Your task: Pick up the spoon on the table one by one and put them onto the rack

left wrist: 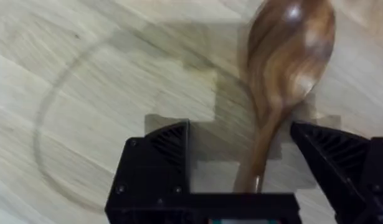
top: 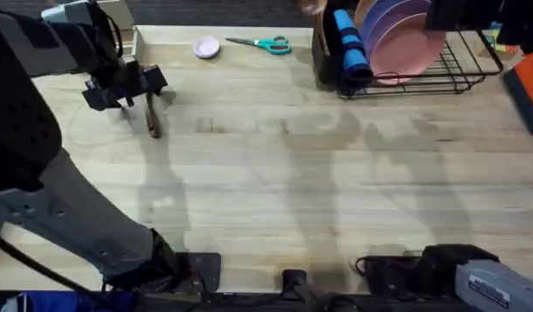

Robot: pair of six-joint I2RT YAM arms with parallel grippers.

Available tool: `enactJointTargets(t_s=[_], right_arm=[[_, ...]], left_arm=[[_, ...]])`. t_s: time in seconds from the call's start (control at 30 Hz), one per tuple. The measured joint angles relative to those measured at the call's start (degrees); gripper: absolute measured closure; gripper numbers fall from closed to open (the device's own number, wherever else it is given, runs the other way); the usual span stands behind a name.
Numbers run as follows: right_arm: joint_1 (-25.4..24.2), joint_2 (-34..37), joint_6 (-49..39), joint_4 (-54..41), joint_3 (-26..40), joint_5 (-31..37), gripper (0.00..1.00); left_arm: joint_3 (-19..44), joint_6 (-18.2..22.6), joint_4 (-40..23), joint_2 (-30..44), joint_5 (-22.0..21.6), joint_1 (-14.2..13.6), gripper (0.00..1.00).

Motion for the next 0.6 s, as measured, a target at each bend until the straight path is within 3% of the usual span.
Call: enactJointTargets(t_s=[0.2,0.33,0.47,0.6], right_arm=[[0.0,0.0,0.0,0.1,0.0,0.0,0.007],[0.0,0.0,0.0,0.1,0.0,0.0,0.007],[0.0,0.0,0.0,0.1,0.0,0.0,0.007],[0.0,0.0,0.0,0.1,0.0,0.0,0.007]], left_arm=[[1.0,-0.1,-0.7,0.8,1.5,0.2,0.007],[1.3,-0.1,-1.5,0.8,1.8,0.2,0.099],[1.7,0.0,-2.9,0.8,2.1,0.2,0.334],[2.0,-0.2,-3.7,0.8,2.7,0.2,0.707]])
